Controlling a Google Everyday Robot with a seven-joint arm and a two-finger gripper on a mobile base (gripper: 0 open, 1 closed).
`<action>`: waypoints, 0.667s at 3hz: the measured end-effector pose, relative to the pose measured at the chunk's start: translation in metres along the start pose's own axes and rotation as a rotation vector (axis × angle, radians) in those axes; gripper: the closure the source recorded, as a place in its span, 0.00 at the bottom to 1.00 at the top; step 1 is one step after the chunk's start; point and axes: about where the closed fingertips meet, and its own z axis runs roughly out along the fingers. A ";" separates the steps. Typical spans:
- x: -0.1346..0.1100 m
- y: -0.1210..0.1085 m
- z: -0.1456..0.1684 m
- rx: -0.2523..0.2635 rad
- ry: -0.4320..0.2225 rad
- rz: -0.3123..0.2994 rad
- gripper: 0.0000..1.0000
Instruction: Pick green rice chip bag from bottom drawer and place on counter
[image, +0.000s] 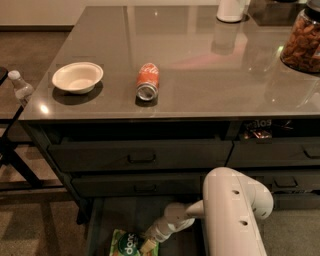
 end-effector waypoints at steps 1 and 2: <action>0.000 0.000 0.000 0.000 0.000 0.000 1.00; 0.000 0.000 0.000 0.000 0.000 0.000 1.00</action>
Offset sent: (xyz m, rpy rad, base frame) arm 0.0000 0.0000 0.0000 0.0000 0.0000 0.0000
